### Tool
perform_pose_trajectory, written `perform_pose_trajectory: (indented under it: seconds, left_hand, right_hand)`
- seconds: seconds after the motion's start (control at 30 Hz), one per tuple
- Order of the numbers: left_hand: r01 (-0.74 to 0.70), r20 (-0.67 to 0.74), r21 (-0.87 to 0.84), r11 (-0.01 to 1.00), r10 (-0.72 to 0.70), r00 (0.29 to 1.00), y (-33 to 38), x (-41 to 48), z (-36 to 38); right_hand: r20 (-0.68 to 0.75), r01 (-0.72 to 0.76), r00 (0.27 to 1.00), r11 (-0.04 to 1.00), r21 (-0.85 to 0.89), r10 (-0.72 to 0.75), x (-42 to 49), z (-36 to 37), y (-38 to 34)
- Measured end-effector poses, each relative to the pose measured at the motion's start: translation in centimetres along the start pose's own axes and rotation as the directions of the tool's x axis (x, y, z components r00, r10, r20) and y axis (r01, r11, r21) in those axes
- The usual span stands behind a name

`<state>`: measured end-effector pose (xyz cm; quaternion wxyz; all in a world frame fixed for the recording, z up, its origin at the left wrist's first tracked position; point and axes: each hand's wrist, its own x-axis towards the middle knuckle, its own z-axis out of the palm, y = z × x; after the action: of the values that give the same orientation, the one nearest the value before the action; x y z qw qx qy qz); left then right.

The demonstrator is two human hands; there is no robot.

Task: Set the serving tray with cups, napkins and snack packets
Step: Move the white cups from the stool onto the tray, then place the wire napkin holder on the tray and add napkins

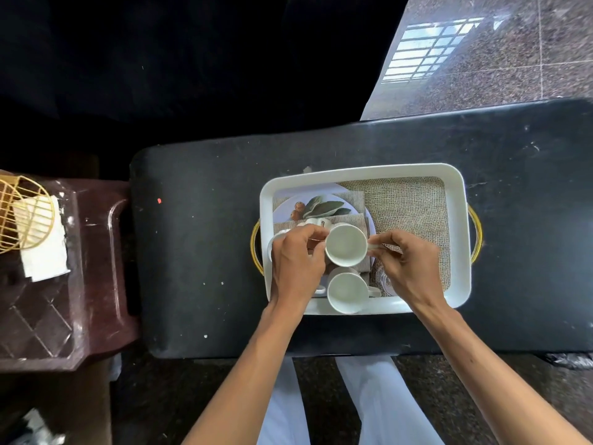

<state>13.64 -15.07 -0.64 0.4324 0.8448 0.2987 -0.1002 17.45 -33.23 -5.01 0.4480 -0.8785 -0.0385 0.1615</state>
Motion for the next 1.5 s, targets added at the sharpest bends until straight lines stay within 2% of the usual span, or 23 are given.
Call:
perform_pose_trajectory:
  seconds: [0.5, 0.67, 0.83, 1.0, 1.13, 1.27, 1.5]
  left_hand:
    - [-0.067, 0.032, 0.083, 0.994, 0.065, 0.997, -0.9, 0.0, 0.2]
    - [-0.071, 0.036, 0.076, 0.995, 0.069, 0.997, -1.0, 0.1, -0.2]
    - [-0.061, -0.051, -0.02, 0.998, 0.06, 0.997, -1.6, -0.5, -1.7]
    - [0.025, -0.165, -0.223, 0.974, -0.063, 0.984, -3.9, -1.8, -5.6]
    - [0.079, -0.258, -0.35, 0.933, -0.177, 0.95, -7.4, -2.7, -10.6]
    - [0.103, -0.333, -0.384, 0.918, -0.241, 0.911, -11.8, -3.3, -16.1]
    - [0.137, -0.42, -0.398, 0.907, -0.313, 0.852, -20.0, -3.7, -25.6]
  right_hand:
    - [-0.01, -0.001, 1.0, 1.0, -0.031, 0.001, -1.1, 0.6, 0.8]
    - [0.033, -0.013, 0.999, 0.999, -0.05, 0.014, -0.9, 0.6, 0.3]
    - [0.101, -0.033, 0.994, 0.995, -0.097, 0.043, -0.8, -0.2, -1.7]
    - [0.007, 0.066, 0.998, 0.991, -0.121, -0.065, -1.7, 0.4, -6.2]
    - [0.017, 0.136, 0.991, 0.989, -0.057, -0.135, -2.4, 3.7, -10.3]
    - [0.075, 0.175, 0.982, 0.985, -0.015, -0.173, -2.8, 8.9, -13.6]
    - [0.184, 0.125, 0.974, 0.991, 0.056, -0.133, -3.2, 19.6, -20.1]
